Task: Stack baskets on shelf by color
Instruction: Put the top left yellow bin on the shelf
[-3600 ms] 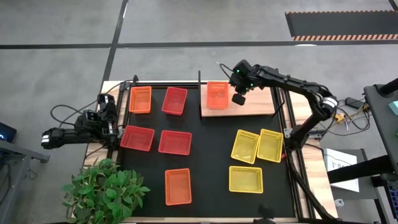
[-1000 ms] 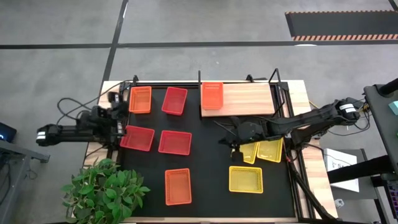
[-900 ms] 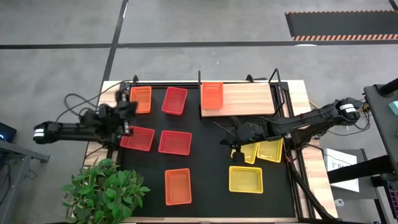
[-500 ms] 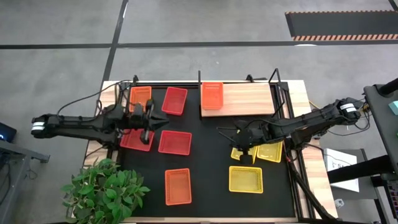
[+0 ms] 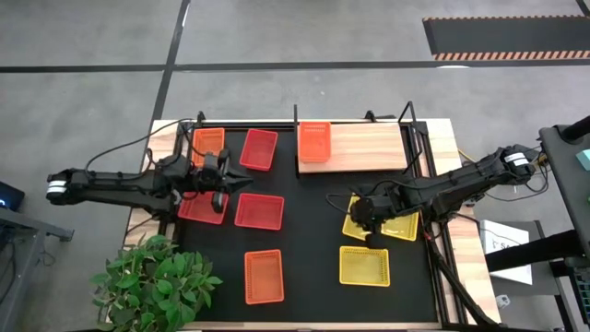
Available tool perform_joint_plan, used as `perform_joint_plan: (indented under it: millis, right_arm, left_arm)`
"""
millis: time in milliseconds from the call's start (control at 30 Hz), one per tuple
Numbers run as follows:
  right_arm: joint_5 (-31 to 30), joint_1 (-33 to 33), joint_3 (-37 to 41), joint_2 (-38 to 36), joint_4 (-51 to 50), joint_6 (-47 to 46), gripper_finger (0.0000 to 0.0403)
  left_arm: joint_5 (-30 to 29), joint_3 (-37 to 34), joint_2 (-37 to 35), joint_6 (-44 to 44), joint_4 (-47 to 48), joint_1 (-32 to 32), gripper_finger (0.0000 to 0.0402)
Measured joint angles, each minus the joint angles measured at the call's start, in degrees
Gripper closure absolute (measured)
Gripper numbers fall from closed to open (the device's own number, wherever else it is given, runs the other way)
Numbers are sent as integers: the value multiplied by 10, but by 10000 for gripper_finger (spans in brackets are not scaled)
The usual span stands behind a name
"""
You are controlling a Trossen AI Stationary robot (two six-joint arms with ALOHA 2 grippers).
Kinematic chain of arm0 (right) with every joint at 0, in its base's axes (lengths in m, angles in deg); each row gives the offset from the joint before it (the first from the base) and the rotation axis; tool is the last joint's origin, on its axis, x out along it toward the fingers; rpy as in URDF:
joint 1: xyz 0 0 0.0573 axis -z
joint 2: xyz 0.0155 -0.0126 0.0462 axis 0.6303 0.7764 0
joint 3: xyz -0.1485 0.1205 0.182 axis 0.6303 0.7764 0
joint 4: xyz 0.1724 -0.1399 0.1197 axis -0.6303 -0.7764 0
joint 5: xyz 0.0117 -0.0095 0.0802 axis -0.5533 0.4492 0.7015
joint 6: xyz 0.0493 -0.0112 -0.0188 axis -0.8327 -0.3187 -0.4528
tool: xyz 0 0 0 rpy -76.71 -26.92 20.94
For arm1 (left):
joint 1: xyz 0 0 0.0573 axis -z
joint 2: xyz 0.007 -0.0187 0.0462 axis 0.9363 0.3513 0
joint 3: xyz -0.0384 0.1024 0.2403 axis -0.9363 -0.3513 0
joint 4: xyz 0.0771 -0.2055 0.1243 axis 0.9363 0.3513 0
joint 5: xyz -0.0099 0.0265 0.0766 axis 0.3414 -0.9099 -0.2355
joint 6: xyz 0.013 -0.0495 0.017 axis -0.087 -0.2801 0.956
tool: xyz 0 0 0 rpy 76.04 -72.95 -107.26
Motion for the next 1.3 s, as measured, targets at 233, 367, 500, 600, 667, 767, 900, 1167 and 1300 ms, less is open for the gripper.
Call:
perform_joint_plan:
  millis: [233, 367, 500, 600, 667, 767, 900, 1167, 1300]
  right_arm:
    - [4, -17, 0, 4, 6, -81, 267]
    - [2, -35, -1, 26, 32, -146, 244]
    - [-1, -46, -16, 64, 18, -195, 244]
    - [-5, -46, -41, 98, 1, -206, 251]
    - [-20, -46, -61, 121, -21, -210, 256]
    - [-32, -46, -90, 154, -66, -220, 262]
    - [-26, -46, -118, 191, -89, -238, 264]
    - [-29, -46, -126, 226, -84, -254, 268]
    - [-47, -46, -120, 248, -78, -251, 275]
  left_arm:
    - [-4, 0, 6, 3, -1, 0, 402]
    - [-4, 0, 14, 6, 0, 0, 402]
    - [-4, 0, 21, 31, -10, 0, 402]
    - [-4, 0, 28, 36, -17, 0, 402]
    - [-4, 0, 33, 39, -22, 0, 402]
    - [-4, 0, 39, 50, -25, 0, 402]
    - [-3, 0, 46, 50, -25, 0, 402]
    - [-2, 0, 41, 51, -26, 0, 402]
    - [-2, 0, 41, 51, -25, 0, 402]
